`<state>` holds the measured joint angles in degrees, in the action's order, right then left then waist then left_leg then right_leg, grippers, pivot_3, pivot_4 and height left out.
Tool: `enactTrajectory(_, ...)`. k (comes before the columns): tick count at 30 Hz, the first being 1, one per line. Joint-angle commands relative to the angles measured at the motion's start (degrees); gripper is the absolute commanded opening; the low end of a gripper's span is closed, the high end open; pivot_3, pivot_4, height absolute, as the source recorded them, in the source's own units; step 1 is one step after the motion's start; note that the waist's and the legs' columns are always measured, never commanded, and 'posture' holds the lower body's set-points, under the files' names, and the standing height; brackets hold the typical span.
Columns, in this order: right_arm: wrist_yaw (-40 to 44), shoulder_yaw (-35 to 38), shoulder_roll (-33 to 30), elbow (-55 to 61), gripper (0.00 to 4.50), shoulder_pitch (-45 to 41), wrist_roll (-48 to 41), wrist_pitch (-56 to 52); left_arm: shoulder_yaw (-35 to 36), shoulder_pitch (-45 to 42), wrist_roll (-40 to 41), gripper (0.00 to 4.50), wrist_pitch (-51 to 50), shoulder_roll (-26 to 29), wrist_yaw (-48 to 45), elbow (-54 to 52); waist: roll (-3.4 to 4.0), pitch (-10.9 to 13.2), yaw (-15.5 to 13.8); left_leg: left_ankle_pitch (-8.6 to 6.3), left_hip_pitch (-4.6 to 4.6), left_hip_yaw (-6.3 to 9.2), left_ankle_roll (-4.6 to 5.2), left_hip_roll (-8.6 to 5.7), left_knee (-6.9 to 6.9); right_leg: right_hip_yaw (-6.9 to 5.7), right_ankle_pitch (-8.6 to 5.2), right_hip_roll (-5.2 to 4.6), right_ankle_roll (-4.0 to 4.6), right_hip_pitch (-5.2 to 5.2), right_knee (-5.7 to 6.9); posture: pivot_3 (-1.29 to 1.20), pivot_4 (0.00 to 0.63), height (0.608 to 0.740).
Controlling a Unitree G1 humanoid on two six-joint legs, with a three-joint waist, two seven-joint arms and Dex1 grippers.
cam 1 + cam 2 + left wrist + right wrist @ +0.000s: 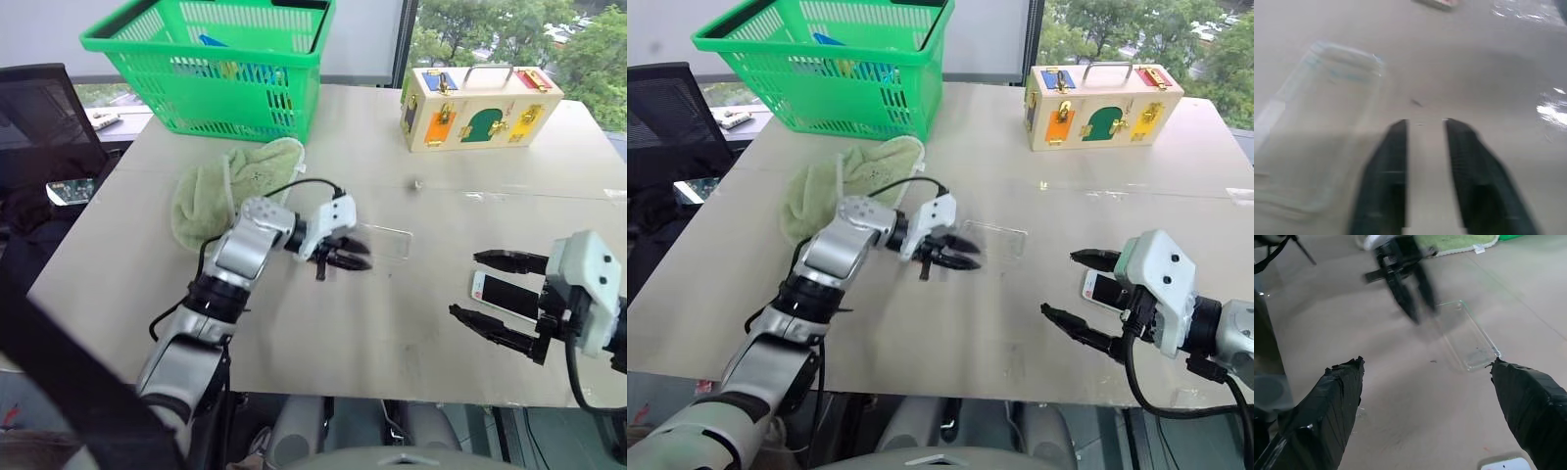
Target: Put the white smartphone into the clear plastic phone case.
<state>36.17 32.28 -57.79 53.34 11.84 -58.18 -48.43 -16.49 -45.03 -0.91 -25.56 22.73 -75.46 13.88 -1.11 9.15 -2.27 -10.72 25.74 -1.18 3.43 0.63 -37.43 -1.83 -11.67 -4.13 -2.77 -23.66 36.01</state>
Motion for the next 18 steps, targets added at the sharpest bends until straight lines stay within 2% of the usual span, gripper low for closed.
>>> enactTrajectory(1,1.34,1.21,-0.11,-0.29,4.5,1.05,1.89,1.62,-2.22,-2.19,-1.69,2.7,4.41,-1.89,3.73,5.65,0.0,0.0,0.01,-0.01,0.02,-0.03,0.01,-0.01,0.0,0.02,0.0,0.01,0.0,-0.01,-0.02,0.0,0.15,0.74)
enactTrajectory(8,0.88,2.83,1.11,0.47,4.5,2.78,2.71,2.17,-5.39,-9.07,-6.07,2.7,11.07,-6.77,9.99,22.2,-0.04,0.02,-0.03,-0.04,0.04,-0.05,0.07,-0.02,-0.02,0.02,-0.02,0.03,-0.06,-0.01,-0.04,0.0,0.15,0.74)
enactTrajectory(9,0.97,2.96,1.16,0.49,4.5,3.05,2.92,2.33,-5.98,-9.5,-6.3,2.19,11.37,-7.08,9.21,23.81,-0.04,0.02,-0.01,-0.04,0.05,-0.05,0.07,-0.02,-0.02,0.02,-0.03,0.03,-0.08,-0.01,-0.04,0.0,0.15,0.74)
enactTrajectory(11,1.12,3.2,1.28,0.59,4.5,3.59,3.3,2.62,-6.6,-9.98,-6.21,1.56,11.13,-7.59,7.67,25.79,-0.03,0.01,0.09,-0.04,0.04,-0.06,0.07,-0.02,-0.01,0.02,-0.03,0.03,-0.08,-0.01,-0.04,0.0,0.15,0.74)
enactTrajectory(14,0.99,3.74,1.31,0.99,4.5,3.93,3.0,2.57,-6.8,-9.43,-5.77,0.11,11.48,-7.51,5.93,25.54,-0.02,0.0,0.09,-0.04,0.02,-0.08,0.07,-0.01,-0.01,0.04,0.0,0.02,-0.03,-0.01,-0.04,0.0,0.15,0.74)
enactTrajectory(18,1.36,4.11,1.29,1.12,4.5,4.79,3.56,2.56,-6.22,-7.74,-4.04,0.04,8.57,-6.64,3.52,21.03,-0.02,0.0,0.16,-0.04,0.0,-0.07,0.07,0.0,-0.02,0.04,0.0,0.01,-0.03,0.0,-0.04,0.0,0.15,0.74)
